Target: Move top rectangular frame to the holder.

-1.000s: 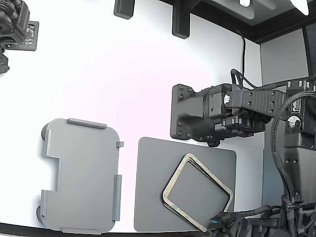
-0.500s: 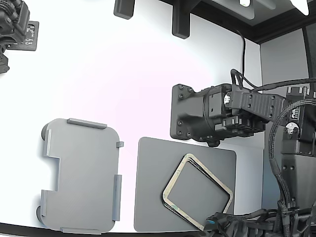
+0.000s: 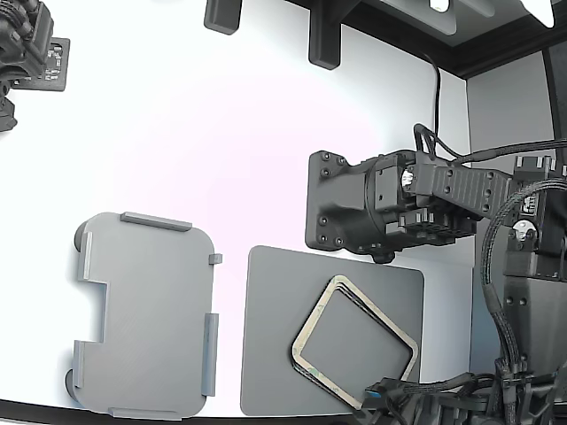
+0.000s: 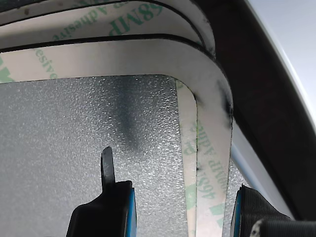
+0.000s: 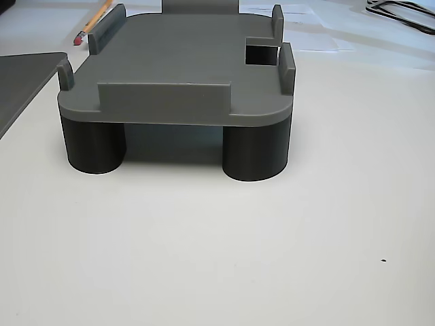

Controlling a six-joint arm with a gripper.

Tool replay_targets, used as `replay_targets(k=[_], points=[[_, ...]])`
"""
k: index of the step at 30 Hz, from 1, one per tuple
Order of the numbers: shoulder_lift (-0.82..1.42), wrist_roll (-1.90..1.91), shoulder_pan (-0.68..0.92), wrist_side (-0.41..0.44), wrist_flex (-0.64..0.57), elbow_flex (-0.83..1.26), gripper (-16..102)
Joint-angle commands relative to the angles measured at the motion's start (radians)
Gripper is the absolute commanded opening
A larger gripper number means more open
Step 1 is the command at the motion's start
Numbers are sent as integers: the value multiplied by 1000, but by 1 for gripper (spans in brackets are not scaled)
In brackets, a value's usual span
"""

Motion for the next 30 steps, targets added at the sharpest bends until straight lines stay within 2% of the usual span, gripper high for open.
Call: replay_targets(k=[1,7,12,22,30], points=[[28,2,-9,2,-3,-17,81],[32,3,-8,3,-2,-12,80],[41,11,-8,3,-6,0,74],[54,9,-8,12,-23,18,75],[58,11,-8,18,-35,21,66]])
